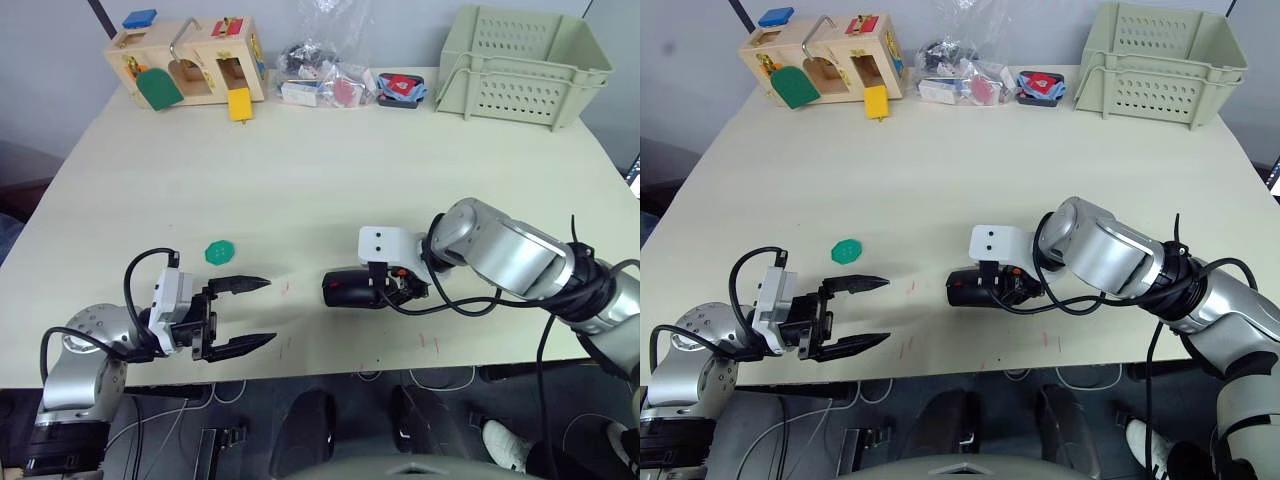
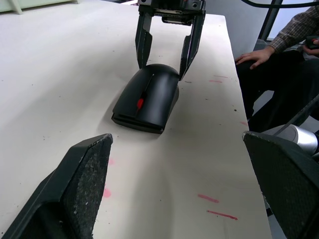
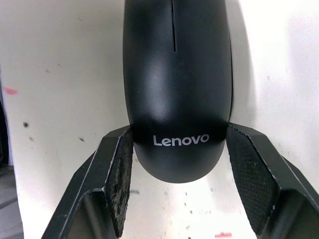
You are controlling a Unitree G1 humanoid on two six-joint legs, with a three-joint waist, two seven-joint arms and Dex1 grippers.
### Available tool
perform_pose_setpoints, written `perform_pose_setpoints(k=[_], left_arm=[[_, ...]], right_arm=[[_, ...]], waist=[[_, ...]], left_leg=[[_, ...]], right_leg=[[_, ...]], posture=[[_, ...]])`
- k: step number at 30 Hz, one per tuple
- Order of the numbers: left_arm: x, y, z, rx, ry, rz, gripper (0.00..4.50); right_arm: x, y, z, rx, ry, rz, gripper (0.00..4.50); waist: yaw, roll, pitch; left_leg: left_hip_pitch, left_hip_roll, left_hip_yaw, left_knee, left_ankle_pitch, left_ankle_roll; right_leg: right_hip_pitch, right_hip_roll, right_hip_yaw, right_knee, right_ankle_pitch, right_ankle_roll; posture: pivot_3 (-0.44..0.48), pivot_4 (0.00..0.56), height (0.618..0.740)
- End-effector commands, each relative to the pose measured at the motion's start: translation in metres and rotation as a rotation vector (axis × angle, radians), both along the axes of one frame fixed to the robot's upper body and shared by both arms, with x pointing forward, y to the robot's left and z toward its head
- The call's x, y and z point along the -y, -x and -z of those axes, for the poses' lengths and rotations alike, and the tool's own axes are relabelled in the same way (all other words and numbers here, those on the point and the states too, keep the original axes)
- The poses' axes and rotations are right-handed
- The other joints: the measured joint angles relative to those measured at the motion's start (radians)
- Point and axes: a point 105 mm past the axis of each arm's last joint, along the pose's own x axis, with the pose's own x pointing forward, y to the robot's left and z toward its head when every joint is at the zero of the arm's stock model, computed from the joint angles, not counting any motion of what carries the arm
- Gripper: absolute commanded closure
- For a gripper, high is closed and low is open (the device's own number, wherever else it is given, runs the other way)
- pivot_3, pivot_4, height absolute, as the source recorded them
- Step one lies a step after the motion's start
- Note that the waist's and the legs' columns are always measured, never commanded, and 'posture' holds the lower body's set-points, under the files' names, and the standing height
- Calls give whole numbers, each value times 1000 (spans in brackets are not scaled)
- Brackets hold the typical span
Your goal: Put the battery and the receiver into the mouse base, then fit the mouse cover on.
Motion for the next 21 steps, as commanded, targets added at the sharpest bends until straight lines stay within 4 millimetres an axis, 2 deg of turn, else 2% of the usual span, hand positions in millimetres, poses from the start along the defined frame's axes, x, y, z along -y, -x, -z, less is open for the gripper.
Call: perform_pose_setpoints(k=[1, 9, 21], left_arm=[[2, 1, -4, 22, -5, 15, 0], [3, 1, -3, 20, -3, 15, 0], [3, 3, -1, 13, -2, 14, 0]], right_arm=[[3, -1, -2, 6, 22, 10, 2191], [4, 2, -2, -5, 25, 10, 2191], [-4, 3, 0, -14, 19, 8, 2191]], waist=[[0, 0, 0], [1, 0, 0], [-1, 0, 0]], left_leg=[[0, 0, 0, 0, 0, 0], [0, 0, 0, 0, 0, 0], [0, 0, 0, 0, 0, 0]], right_leg=[[0, 0, 0, 0, 0, 0], [0, 0, 0, 0, 0, 0], [0, 0, 0, 0, 0, 0]], posture=[[0, 150, 740], [0, 150, 740], [0, 150, 740]])
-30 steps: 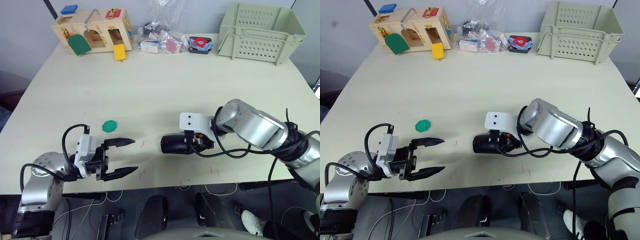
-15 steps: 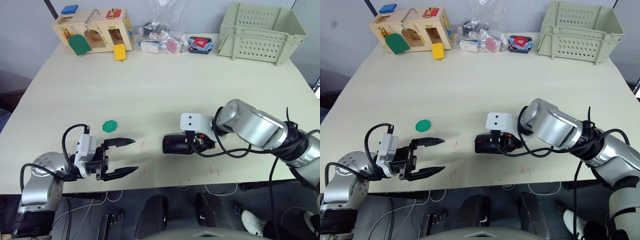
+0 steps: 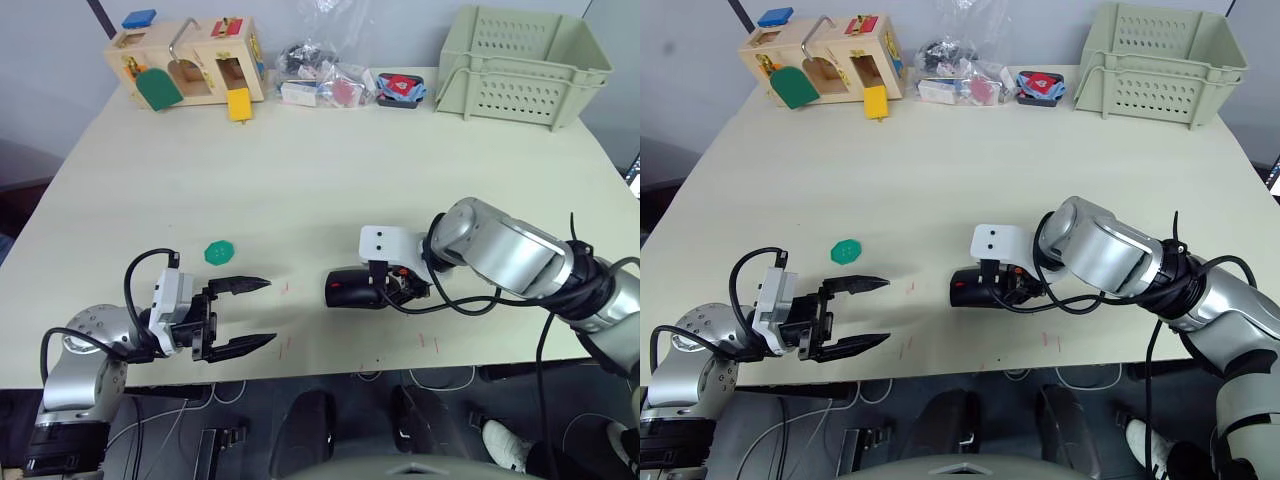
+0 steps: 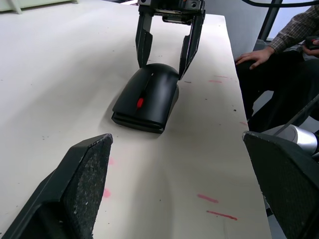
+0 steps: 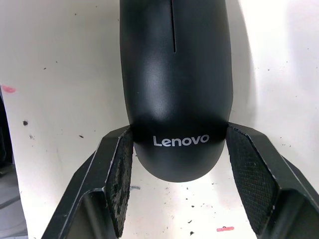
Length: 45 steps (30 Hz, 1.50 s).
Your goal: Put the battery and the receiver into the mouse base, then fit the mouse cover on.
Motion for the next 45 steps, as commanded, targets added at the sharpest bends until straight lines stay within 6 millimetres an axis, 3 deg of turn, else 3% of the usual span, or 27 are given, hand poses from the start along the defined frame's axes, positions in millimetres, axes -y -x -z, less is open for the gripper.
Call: perform_pose_setpoints(k=[1, 45], left_arm=[[3, 3, -3, 17, -4, 15, 0], [4, 0, -1, 21, -3, 17, 0]], right_arm=[[-3, 3, 1, -8, 9, -7, 2191], [3, 6, 7, -45, 61, 13, 2191]], waist=[[-1, 0, 0], [2, 0, 0]], left_leg=[[0, 0, 0, 0, 0, 0], [0, 0, 0, 0, 0, 0]], right_leg=[[0, 0, 0, 0, 0, 0], [0, 0, 0, 0, 0, 0]], posture=[[0, 150, 740], [0, 150, 740]])
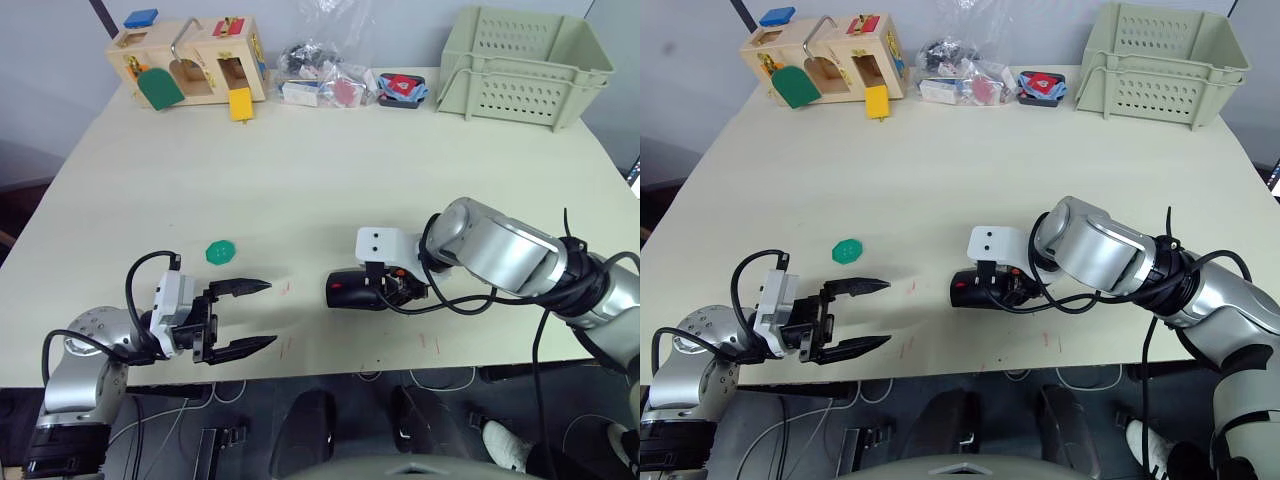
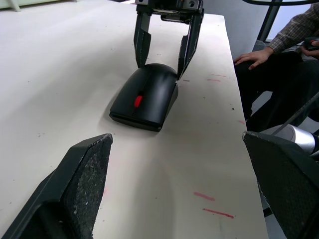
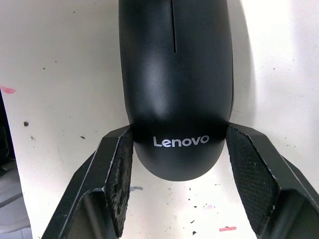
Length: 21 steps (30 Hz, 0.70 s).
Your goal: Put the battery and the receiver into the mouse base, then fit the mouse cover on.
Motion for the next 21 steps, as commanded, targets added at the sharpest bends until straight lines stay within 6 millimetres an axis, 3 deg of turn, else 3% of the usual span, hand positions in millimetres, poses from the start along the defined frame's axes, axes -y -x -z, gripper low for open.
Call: perform_pose_setpoints(k=[1, 21], left_arm=[[2, -1, -4, 27, -5, 10, 0], [1, 0, -4, 25, -11, 15, 0]], right_arm=[[4, 4, 5, -29, 25, 1, 2191], [0, 5, 3, -17, 8, -11, 2191]], waist=[[0, 0, 0], [-1, 0, 0]], left_leg=[[0, 0, 0, 0, 0, 0], [0, 0, 0, 0, 0, 0]], right_leg=[[0, 0, 0, 0, 0, 0], [0, 0, 0, 0, 0, 0]], posture=[[0, 150, 740], [0, 150, 740]])
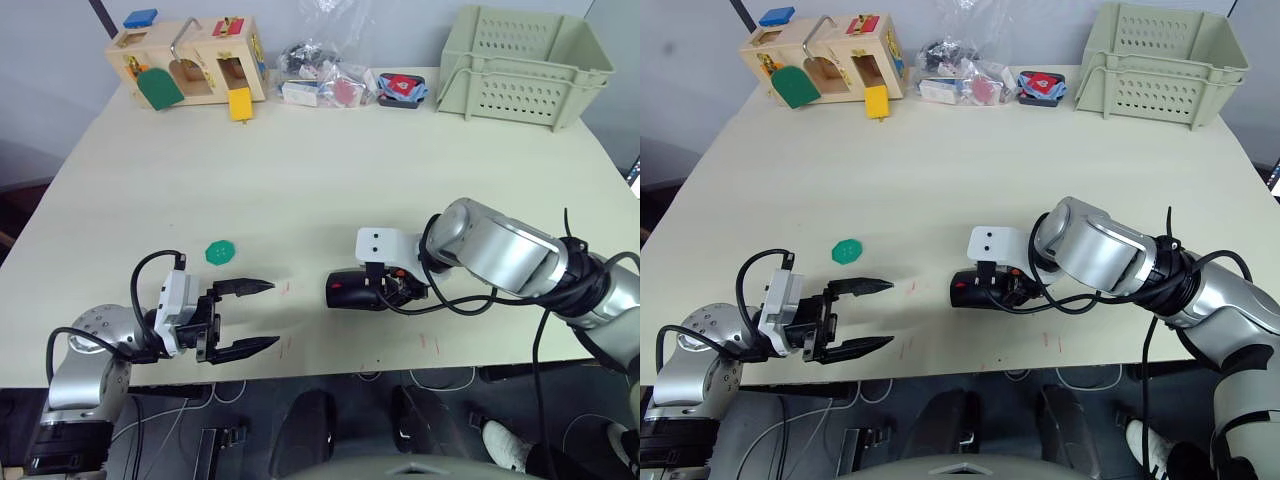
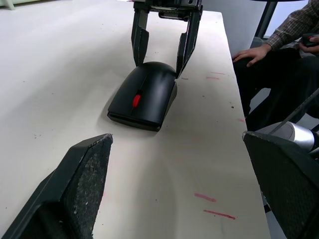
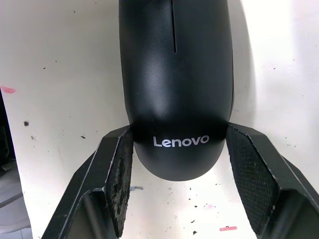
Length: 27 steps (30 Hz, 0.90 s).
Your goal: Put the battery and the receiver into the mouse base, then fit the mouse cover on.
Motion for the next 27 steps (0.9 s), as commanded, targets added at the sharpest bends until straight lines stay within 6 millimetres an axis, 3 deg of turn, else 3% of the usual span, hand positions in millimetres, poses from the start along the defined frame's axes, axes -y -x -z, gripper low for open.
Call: perform_pose_setpoints(k=[1, 12, 14, 15, 27], left_arm=[[-1, 1, -5, 22, 3, 6, 0], [-1, 1, -4, 19, 3, 2, 0], [-1, 1, -4, 19, 3, 1, 0], [-1, 1, -4, 19, 4, 1, 0], [0, -2, -4, 21, 4, 7, 0]], right_arm=[[0, 5, 3, -18, 10, -11, 2191], [-2, 3, 3, -13, 1, -15, 2191], [-2, 4, 3, -14, 0, -16, 1165], [-2, 4, 2, -14, -2, -15, 879], [-1, 3, -1, -12, -8, -6, 879]], waist=[[0, 0, 0], [-1, 0, 0], [-1, 0, 0], [-1, 0, 0], [-2, 0, 0]], left_leg=[[0, 0, 0, 0, 0, 0], [0, 0, 0, 0, 0, 0], [0, 0, 0, 0, 0, 0], [0, 0, 0, 0, 0, 0], [0, 0, 0, 0, 0, 0]], right_leg=[[0, 0, 0, 0, 0, 0], [0, 0, 0, 0, 0, 0], [0, 0, 0, 0, 0, 0], [0, 0, 0, 0, 0, 0], [0, 0, 0, 0, 0, 0]], posture=[[0, 150, 740], [0, 150, 740], [0, 150, 740], [0, 150, 740], [0, 150, 740]])
